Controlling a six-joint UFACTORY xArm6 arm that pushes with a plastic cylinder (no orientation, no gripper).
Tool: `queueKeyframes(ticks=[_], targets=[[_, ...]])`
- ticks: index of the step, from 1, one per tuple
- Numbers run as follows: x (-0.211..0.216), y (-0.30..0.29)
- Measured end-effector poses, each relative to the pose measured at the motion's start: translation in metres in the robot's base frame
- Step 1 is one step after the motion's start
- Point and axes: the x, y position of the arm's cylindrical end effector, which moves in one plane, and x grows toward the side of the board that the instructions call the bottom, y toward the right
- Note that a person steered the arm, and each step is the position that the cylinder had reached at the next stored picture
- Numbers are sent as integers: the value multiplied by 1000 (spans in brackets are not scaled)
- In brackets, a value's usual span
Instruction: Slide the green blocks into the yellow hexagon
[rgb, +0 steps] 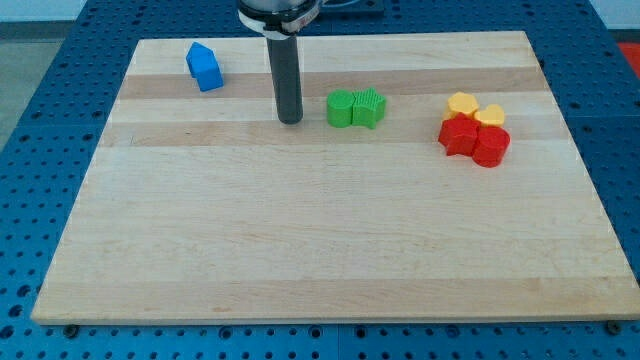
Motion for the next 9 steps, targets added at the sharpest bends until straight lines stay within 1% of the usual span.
queueKeyframes(ticks=[1, 4, 6, 9], targets=[[0, 6], [-12, 69], [-11, 105], [-5, 143]])
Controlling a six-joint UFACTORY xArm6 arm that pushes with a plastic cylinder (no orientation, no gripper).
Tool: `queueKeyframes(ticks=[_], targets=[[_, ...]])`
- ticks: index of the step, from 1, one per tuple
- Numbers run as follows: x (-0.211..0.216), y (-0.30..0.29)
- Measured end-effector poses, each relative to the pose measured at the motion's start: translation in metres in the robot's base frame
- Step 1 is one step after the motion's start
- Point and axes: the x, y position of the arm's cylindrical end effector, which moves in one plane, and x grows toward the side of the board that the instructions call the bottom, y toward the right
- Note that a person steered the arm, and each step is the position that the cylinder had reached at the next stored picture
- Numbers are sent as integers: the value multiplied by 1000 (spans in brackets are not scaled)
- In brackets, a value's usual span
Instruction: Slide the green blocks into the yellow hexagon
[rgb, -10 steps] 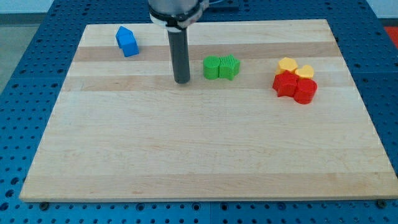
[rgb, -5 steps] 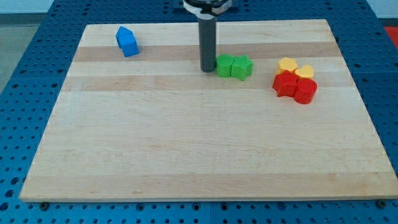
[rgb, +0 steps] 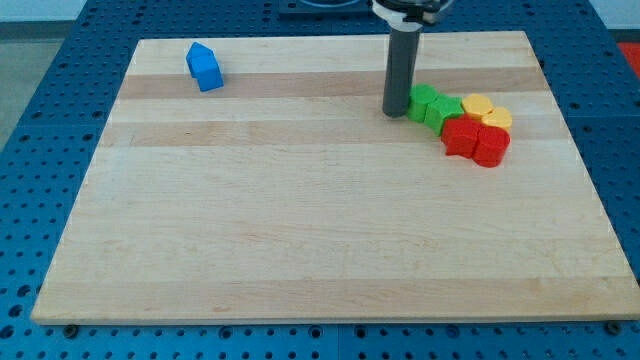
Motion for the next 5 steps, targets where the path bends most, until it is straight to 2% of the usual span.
queueKeyframes(ticks=[2, 3, 4, 5], targets=[[3, 18], [-18, -15], [-33, -20], [-27, -4]])
